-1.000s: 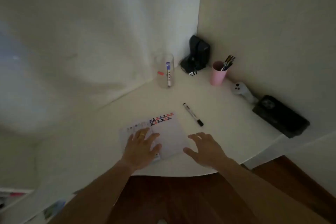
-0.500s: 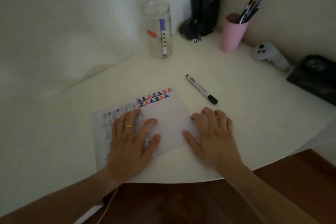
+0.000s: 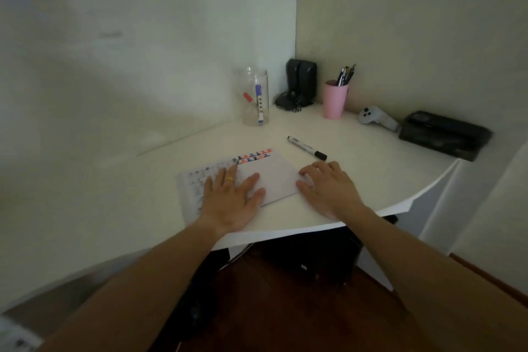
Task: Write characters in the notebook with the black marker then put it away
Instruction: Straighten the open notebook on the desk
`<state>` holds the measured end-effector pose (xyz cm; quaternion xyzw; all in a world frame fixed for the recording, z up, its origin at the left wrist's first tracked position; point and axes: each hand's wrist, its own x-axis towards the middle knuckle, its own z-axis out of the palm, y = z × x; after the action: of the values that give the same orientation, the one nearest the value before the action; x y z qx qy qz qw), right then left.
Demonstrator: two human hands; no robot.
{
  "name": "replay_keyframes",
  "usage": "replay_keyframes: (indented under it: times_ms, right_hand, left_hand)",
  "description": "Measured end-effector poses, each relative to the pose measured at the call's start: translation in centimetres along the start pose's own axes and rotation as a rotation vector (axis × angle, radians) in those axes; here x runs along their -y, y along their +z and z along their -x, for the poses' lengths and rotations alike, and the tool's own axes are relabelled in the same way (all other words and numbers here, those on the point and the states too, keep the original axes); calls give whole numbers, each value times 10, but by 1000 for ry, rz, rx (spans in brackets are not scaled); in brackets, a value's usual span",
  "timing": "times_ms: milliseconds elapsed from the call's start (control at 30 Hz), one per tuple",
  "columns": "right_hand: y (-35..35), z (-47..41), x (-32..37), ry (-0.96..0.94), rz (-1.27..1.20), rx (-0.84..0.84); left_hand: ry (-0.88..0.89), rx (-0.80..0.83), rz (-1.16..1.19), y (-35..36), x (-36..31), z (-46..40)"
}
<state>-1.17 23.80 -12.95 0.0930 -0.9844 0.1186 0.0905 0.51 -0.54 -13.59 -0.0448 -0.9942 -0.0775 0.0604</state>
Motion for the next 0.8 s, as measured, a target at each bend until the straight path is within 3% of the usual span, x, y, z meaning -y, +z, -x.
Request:
replay_keyframes:
  times_ms: [67, 200, 467, 567, 733, 800]
  right_hand:
    - [-2, 6, 4, 24, -42, 26]
    - [-4, 11, 10, 21, -13, 118]
    - [3, 9, 2, 7, -44, 4]
    - [8, 5, 1, 6, -55, -23]
    - [0, -19, -1, 6, 26, -45]
    - [-5, -46, -4, 28, -5, -139]
  left_hand:
    - [-25, 100, 8, -4, -2, 5]
    - [-28, 99, 19, -9, -2, 13]
    - [-4, 166, -2, -23, -1, 2]
    - [123, 114, -124, -34, 11, -16]
    - [214, 17, -7, -40, 47, -73]
    - [250, 20, 40, -33, 54, -93]
